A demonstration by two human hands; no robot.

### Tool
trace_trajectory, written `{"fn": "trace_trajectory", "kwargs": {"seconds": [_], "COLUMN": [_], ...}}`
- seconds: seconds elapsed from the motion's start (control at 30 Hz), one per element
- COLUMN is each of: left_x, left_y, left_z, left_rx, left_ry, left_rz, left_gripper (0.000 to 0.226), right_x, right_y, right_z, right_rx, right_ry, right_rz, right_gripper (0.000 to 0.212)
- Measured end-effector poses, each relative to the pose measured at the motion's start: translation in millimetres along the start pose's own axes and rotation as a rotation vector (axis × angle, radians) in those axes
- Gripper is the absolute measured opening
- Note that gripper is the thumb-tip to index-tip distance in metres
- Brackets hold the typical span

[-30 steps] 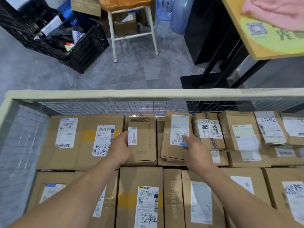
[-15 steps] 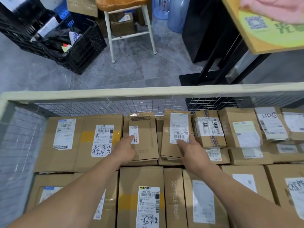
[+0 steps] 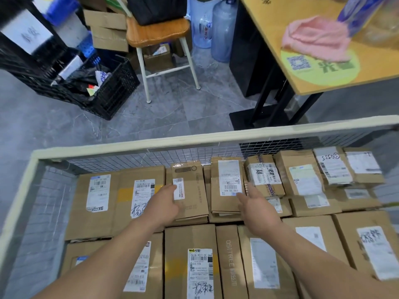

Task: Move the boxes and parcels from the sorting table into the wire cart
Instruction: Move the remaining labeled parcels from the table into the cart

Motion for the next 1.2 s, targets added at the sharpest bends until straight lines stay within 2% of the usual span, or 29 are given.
{"fn": "trace_trajectory", "kwargs": {"seconds": [0.1, 0.2, 0.43, 0.6, 0.7, 0.87, 1.2], "left_x": [-37, -81, -184, -261, -302, -373, -554], "left_y": [-32, -69, -131, -145, -135, -101, 35], "left_z": [-33, -81, -196, -279, -325, -404, -548], "left_rx": [0.06, 0.169, 0.36, 0.454, 0.5, 0.523, 0.541], "left_ry": [0.072, 0.246, 0.645, 0.886, 1.013, 1.237, 1.603], "left_rz": [-0.027, -0.053, -0.145, -0.203, -0.211, -0.254, -0.224], "left_gripper": [0.062, 0.054, 0.064, 0.049, 0.053, 0.055, 0.066], "right_x": [-35, -78, -206, -300, -356, -458, -685], "right_y": [-43, -98, -220, -284, -310, -333, -312], "right_z": [9, 15, 13, -2, -24, -72, -184], "right_rx": [0.13, 0.181, 0.228, 0.195, 0.168, 0.134, 0.139], "right_ry": [0.06, 0.138, 0.309, 0.467, 0.565, 0.697, 1.044], "right_rz": [-0.038, -0.12, -0.355, -0.496, -0.583, -0.707, -0.843], "right_gripper": [0.051, 0.043, 0.059, 0.051, 0.055, 0.049, 0.049]}}
Point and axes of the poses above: each hand's wrist, its own x-axis towards the middle knuckle, its own y-axis out of the palm, z = x × y, the point moved 4 cm from there along x, towards the middle knuckle, and after that the axes turned 5 degrees about -z, right-handed, at the moved point
